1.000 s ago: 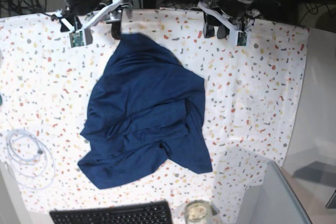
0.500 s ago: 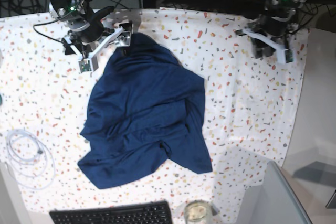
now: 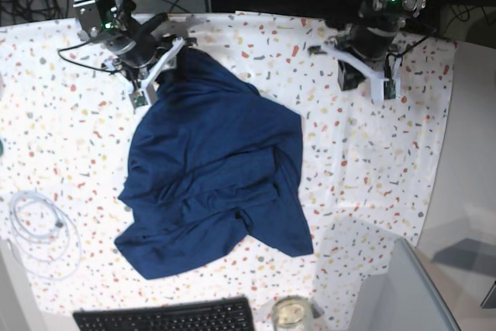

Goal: Layout the t-shirt on the table in an organized manner, then fold the t-shirt properly
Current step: 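Lower both grippers toward the crumpled navy t-shirt, then grasp the shirt fabric with the left gripper and the edge with the right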

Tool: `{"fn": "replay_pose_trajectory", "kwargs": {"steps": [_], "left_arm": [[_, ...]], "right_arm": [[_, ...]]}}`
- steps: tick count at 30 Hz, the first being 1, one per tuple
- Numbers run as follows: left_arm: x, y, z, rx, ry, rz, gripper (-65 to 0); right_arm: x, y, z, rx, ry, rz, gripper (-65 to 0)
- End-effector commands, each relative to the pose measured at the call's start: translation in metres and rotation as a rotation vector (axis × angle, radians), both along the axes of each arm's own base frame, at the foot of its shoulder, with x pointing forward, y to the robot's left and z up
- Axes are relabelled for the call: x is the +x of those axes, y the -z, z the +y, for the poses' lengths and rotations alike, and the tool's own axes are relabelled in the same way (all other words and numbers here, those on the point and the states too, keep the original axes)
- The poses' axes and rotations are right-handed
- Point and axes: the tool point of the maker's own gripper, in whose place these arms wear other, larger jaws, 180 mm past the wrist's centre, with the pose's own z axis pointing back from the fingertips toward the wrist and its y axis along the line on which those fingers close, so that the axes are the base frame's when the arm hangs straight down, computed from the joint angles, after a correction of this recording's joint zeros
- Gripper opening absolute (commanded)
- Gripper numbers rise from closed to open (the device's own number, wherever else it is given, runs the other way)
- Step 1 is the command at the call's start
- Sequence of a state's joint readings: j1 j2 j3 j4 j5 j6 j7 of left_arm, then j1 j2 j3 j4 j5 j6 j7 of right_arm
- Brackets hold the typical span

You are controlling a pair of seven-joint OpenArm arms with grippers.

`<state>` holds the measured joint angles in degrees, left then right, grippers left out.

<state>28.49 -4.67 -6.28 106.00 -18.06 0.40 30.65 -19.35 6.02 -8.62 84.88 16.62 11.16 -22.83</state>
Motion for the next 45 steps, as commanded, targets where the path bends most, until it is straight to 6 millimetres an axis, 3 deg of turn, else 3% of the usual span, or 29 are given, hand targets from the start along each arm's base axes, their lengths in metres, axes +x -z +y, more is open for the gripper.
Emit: {"fn": "replay_pose_trajectory", "kwargs": {"steps": [1,6,10,14,18,24,25,27,28,30,42,45], "left_arm": [[0.01,-0.005,-0.008,-0.021,0.001,-0.032,-65.0],[0.043,0.017,-0.054,-0.076,0.096,-0.014,-65.0],[0.069,0.029,-0.093,-0.092,0.203,-0.001,-65.0],[0.095,0.02,-0.116,-0.107,0.246,-0.032,-65.0],[0.108,0.008,-0.121,-0.11,0.252,-0.068,-65.0],[0.109,0.008,-0.117,-0.082,0.258,-0.072,-65.0],[0.11,0.008,-0.116,-0.066,0.263,-0.076,-62.5],[0.111,0.0,-0.113,-0.02,0.275,-0.104,-44.8],[0.113,-0.004,-0.113,0.0,0.28,-0.118,-39.3],[0.115,-0.008,-0.112,0.031,0.286,-0.135,-35.4],[0.142,0.022,-0.101,0.076,0.281,-0.058,-36.0],[0.15,0.025,-0.11,0.06,0.282,-0.044,-47.7]], "right_arm": [[0.005,-0.012,-0.001,0.017,0.004,-0.046,-65.0],[-0.004,-0.033,-0.014,-0.02,-0.035,-0.085,-65.0],[0.0,-0.036,-0.043,-0.073,0.005,-0.064,-65.0],[0.001,-0.035,-0.064,-0.105,0.043,-0.056,-65.0],[0.001,-0.034,-0.066,-0.111,0.044,-0.055,-65.0],[-0.004,-0.032,-0.065,-0.108,0.044,-0.043,-65.0],[-0.004,-0.032,-0.065,-0.108,0.044,-0.043,-65.0],[-0.005,-0.032,-0.065,-0.108,0.043,-0.041,-65.0],[-0.005,-0.031,-0.065,-0.108,0.044,-0.04,-65.0],[-0.005,-0.031,-0.065,-0.108,0.044,-0.04,-65.0],[-0.017,-0.015,-0.069,-0.116,0.05,0.015,-65.0],[-0.017,-0.015,-0.069,-0.116,0.05,0.015,-65.0]]}}
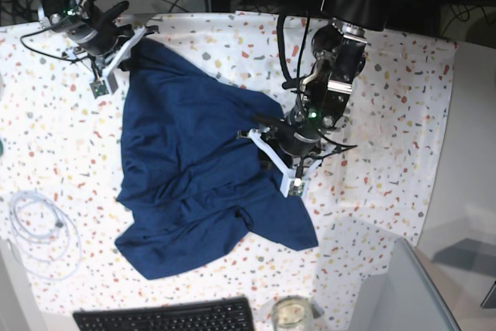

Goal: Layout the t-shirt on the table in an organized manner, then fold the t-shirt properly
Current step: 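Grasp the shirt fabric with the left gripper and the edge with the right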

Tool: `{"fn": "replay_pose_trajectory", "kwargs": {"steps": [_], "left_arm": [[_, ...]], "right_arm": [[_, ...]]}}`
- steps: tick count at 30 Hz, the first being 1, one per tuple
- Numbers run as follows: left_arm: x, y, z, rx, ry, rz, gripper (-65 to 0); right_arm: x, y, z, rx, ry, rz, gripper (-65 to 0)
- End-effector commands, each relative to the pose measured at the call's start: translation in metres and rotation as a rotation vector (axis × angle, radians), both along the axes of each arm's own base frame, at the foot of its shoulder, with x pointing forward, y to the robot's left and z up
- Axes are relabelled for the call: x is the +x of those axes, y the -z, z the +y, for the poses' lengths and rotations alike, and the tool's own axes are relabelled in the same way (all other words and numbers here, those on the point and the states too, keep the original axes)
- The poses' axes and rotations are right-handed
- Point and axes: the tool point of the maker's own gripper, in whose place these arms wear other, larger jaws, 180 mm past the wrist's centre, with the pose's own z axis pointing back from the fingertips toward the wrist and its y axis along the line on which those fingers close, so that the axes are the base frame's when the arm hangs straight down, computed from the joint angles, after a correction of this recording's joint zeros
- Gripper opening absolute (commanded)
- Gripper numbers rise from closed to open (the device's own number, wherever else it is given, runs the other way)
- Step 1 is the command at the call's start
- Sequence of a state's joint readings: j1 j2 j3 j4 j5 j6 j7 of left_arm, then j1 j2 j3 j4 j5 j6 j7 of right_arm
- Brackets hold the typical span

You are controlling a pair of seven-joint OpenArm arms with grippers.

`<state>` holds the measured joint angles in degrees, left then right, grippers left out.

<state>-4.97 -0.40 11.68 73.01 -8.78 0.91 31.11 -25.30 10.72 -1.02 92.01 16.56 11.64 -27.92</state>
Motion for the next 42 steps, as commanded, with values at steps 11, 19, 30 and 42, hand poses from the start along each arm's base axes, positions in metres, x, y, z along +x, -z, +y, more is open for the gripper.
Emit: {"fn": "replay_pose_trajectory", "kwargs": {"steps": [11,19,30,42], "left_arm": [[0.056,-0.03,-0.008,-0.011,-0.005,-0.084,-65.0],[0.062,-0.05,-0.023,-0.027,0.021,-0.068,-65.0],[0.03,-0.026,-0.04,-0.038,0.05,0.088,-36.9],[0.009,0.015,-0.033,-0.008,0.045,0.207,-58.7]], "right_arm": [[-0.005,-0.003,-0.01,-0.015,-0.01,-0.007,-65.0],[-0.009,-0.001,-0.011,-0.018,-0.011,0.002,-65.0],[-0.007,-0.002,-0.011,-0.019,-0.009,-0.003,-65.0],[-0.003,-0.002,-0.012,-0.021,-0.006,-0.009,-65.0]]}}
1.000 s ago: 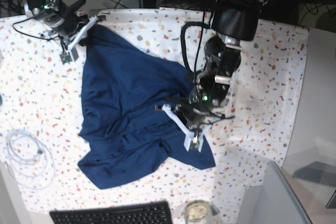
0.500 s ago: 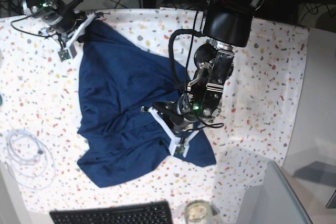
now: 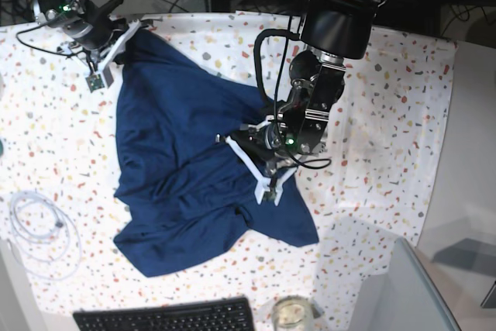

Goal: Layout the t-shirt on the table in an organized manner, then fold the t-shirt properly
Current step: 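Grasp the shirt fabric with the left gripper and the edge with the right, then pull the grasped fabric with the left gripper away from the right gripper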

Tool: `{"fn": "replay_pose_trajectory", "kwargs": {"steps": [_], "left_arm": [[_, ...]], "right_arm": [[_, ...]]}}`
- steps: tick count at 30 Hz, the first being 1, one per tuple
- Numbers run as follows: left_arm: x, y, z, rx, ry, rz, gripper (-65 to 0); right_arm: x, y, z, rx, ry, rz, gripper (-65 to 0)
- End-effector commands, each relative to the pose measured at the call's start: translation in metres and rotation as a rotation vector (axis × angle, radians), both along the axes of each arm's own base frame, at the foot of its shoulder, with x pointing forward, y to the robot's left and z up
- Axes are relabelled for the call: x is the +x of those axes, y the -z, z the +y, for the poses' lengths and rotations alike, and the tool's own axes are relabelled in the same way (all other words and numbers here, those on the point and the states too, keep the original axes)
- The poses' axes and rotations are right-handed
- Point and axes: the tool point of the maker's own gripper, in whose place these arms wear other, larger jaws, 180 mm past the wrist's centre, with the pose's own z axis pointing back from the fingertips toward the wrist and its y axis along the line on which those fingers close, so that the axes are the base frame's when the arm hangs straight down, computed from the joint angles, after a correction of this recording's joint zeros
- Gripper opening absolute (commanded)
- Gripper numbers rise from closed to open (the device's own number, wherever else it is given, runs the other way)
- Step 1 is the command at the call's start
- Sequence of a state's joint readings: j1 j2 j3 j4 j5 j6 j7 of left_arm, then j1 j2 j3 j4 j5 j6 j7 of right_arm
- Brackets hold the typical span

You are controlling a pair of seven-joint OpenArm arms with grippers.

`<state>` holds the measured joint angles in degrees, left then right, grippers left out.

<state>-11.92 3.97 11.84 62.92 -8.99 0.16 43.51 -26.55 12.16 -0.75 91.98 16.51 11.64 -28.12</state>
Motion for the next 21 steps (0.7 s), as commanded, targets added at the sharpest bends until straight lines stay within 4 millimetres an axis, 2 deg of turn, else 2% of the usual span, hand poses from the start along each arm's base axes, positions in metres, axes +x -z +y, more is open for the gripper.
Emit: {"fn": "replay_pose_trajectory", "kwargs": {"steps": [1,4,8,12,21], "left_arm": [[0.017,-0.01,-0.004,-0.005,0.005,-0.031,-64.7],[0.015,0.0,-0.005,-0.011,0.042,-0.005,-65.0],[0.034,-0.016,-0.004,-0.034,0.04,-0.118,-65.0],[0.068,-0.043,0.0,-0.028,0.039,-0.201,-65.0],[0.138,-0.111,-0.001,-0.021,0.04,-0.351,-65.0]], "right_arm": [[0.008,-0.006,-0.001,0.006,0.001,-0.035,-65.0],[0.008,-0.006,-0.001,0.006,0.001,-0.035,-65.0],[0.007,-0.006,-0.001,0.006,0.001,-0.033,-65.0],[0.004,-0.005,-0.001,0.006,0.001,-0.026,-65.0],[-0.028,0.004,-0.021,-0.046,-0.027,0.043,-65.0]]}}
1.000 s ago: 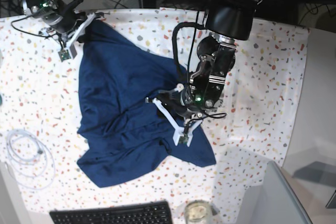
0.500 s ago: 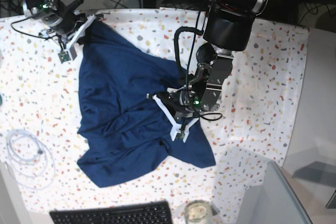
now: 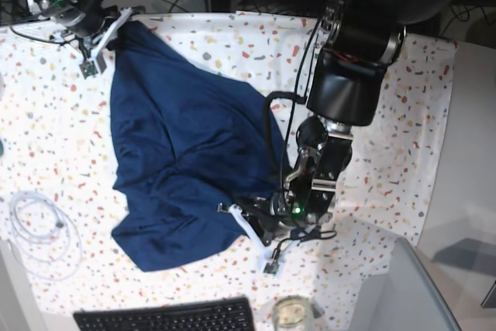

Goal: Layout the t-shirt on the table in an organized manner, then fold the t-shirt properly
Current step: 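Pull the grasped fabric with the left gripper away from the right gripper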

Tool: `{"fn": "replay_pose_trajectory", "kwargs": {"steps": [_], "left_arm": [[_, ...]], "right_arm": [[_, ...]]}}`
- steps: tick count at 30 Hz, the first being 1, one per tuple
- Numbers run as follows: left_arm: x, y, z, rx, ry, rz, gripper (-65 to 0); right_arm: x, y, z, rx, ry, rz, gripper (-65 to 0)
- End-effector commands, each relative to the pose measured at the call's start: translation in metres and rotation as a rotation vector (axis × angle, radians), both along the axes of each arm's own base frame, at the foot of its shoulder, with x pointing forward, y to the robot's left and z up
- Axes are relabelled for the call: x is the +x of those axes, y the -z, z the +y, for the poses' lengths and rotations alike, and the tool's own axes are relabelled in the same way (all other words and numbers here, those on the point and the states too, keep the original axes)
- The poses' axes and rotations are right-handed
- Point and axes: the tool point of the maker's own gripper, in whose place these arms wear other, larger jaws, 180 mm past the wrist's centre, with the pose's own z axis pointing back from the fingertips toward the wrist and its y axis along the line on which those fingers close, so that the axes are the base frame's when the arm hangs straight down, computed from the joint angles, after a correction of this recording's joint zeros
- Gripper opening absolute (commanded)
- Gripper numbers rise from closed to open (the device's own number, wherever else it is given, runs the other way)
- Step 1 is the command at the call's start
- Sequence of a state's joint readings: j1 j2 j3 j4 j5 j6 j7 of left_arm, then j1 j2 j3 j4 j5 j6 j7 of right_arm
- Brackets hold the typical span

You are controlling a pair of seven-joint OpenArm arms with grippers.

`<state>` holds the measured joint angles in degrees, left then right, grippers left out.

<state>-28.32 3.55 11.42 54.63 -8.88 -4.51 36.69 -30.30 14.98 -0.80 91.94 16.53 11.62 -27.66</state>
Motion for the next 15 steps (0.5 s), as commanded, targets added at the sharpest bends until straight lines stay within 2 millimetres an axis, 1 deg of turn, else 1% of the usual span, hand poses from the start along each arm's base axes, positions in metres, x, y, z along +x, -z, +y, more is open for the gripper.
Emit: {"fn": "replay_pose_trajectory", "kwargs": {"steps": [1,3,4,7,9,12,14,15], "left_arm": [[0.03,-0.035,-0.001,-0.014,-0.011,-0.098,-65.0],[0.048,-0.052,-0.007,-0.027,-0.011,-0.161,-65.0],[0.055,-0.057,-0.007,-0.028,-0.014,-0.182,-65.0],[0.076,-0.07,-0.003,-0.032,-0.028,-0.238,-65.0],[0.088,-0.079,-0.002,-0.041,-0.038,-0.272,-65.0],[0.106,-0.098,-0.003,-0.054,-0.076,-0.341,-65.0],[0.115,-0.11,-0.003,-0.047,-0.1,-0.381,-65.0],[0.118,-0.116,-0.004,-0.047,-0.104,-0.399,-65.0]], "right_arm": [[-0.003,-0.003,-0.007,-0.011,-0.011,-0.006,-65.0],[-0.006,-0.003,-0.008,-0.014,-0.018,0.001,-65.0],[-0.01,-0.002,-0.008,-0.014,-0.021,0.008,-65.0],[-0.021,-0.002,-0.009,-0.016,-0.026,0.025,-65.0],[-0.026,-0.005,-0.016,-0.036,-0.046,0.029,-65.0],[-0.025,-0.012,-0.02,-0.049,-0.068,0.016,-65.0],[-0.021,-0.02,-0.023,-0.058,-0.081,-0.005,-65.0],[-0.016,-0.025,-0.028,-0.07,-0.079,-0.021,-65.0]]}}
